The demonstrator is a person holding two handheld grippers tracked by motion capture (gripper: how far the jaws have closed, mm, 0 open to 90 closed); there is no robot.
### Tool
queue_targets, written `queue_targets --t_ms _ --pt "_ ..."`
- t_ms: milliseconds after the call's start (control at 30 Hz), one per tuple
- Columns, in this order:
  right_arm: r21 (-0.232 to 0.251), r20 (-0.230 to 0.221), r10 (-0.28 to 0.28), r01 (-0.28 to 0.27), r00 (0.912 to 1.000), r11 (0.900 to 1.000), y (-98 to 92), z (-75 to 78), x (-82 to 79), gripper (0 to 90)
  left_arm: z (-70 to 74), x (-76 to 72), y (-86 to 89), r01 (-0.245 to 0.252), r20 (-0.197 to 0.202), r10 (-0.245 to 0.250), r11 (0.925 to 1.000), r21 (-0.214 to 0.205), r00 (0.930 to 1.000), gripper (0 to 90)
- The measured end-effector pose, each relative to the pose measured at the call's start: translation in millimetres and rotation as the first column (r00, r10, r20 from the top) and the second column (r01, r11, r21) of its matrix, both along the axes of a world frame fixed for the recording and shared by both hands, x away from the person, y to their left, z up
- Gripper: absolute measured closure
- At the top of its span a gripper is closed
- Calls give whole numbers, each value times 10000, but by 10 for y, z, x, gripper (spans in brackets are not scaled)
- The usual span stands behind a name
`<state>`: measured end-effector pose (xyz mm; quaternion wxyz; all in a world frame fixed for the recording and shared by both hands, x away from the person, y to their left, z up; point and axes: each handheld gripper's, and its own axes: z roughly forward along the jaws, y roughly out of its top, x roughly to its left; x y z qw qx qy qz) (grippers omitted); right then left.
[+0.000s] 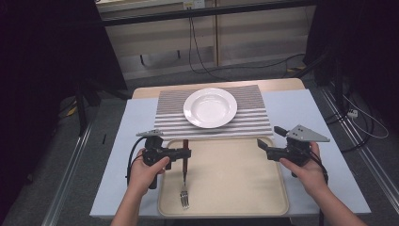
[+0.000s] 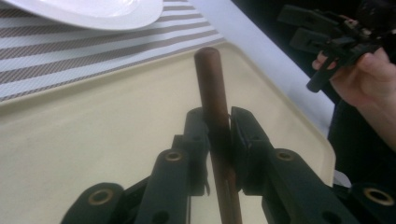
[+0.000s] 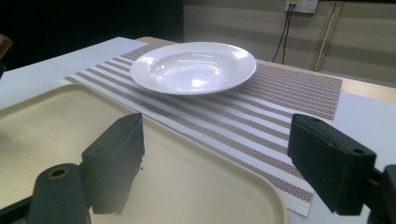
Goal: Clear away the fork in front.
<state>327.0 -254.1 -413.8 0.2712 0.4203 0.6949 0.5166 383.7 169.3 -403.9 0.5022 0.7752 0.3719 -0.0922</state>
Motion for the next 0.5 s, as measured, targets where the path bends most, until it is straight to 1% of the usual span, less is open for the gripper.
queue_targets --t_ms 33,100,133,167,200,233,267,333,367,500 --pt "7 -9 -1 1 10000 10000 1 -2 2 189 -19 6 7 -85 33 85 10000 41 10000 741" --pt "22 -10 -6 6 10000 10000 1 -3 3 188 -49 23 19 -71 63 69 9998 201 10000 717" --pt "22 -10 -6 6 10000 10000 1 -3 3 188 -62 26 23 -100 37 99 9996 267 9999 717" --pt "41 -4 -1 1 10000 10000 2 -3 2 188 -77 31 24 -104 -49 106 9997 238 9999 717" --pt "36 -12 11 -11 10000 10000 2 -4 2 189 -91 40 31 -107 -14 107 9994 322 9999 716" --pt "51 -33 10 -10 10000 10000 3 -6 2 189 -107 40 28 -221 -112 224 9993 291 9997 713" --pt "51 -33 10 -10 10000 10000 3 -6 2 189 -123 52 37 -260 -35 261 9986 452 9997 713" --pt "42 -39 36 -36 10000 10000 5 -7 2 188 -157 71 44 -342 -7 343 9976 597 9994 707" --pt "60 -35 55 -55 10000 10000 6 -7 0 189 -183 94 56 -363 28 362 9962 796 9993 708" --pt "52 -30 40 -40 10000 10000 3 -8 -1 188 -213 116 64 -413 -49 418 9960 793 9991 706"
